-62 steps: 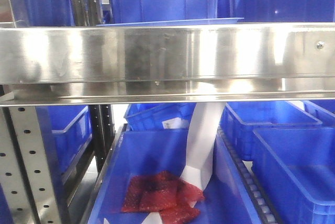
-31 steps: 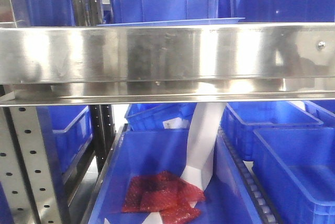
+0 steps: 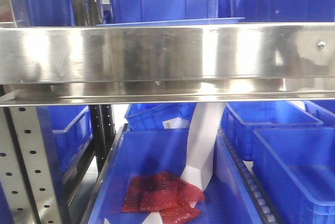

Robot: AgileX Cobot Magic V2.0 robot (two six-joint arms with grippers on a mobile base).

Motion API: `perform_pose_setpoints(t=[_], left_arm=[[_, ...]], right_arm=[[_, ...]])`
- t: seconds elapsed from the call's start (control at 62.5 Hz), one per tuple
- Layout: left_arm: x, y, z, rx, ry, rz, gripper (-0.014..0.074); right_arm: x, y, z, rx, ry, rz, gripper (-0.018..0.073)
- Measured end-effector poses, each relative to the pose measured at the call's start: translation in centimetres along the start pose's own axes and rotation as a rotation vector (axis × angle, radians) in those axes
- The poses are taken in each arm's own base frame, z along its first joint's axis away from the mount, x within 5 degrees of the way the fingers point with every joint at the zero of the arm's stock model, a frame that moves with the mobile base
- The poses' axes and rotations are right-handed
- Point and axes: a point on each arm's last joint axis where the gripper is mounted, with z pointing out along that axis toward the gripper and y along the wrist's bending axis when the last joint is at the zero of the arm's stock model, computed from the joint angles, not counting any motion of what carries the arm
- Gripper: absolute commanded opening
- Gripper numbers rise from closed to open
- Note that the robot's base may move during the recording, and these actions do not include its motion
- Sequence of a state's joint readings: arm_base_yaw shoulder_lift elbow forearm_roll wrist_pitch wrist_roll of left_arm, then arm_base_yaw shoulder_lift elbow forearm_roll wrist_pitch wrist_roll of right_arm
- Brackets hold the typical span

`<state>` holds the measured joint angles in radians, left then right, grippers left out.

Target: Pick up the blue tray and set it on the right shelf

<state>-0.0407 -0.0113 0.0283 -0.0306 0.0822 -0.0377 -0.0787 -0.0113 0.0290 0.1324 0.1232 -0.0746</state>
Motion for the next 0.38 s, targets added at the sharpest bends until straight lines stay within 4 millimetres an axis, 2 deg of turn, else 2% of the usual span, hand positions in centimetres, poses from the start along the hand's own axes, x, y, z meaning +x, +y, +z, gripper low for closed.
perform_pose_setpoints(t=[0.384], left_arm=[[0.0, 0.0, 0.0, 0.0, 0.0, 0.0, -0.0048]], right_arm=[[0.0, 0.0, 0.0, 0.0, 0.0, 0.001, 0.0055]])
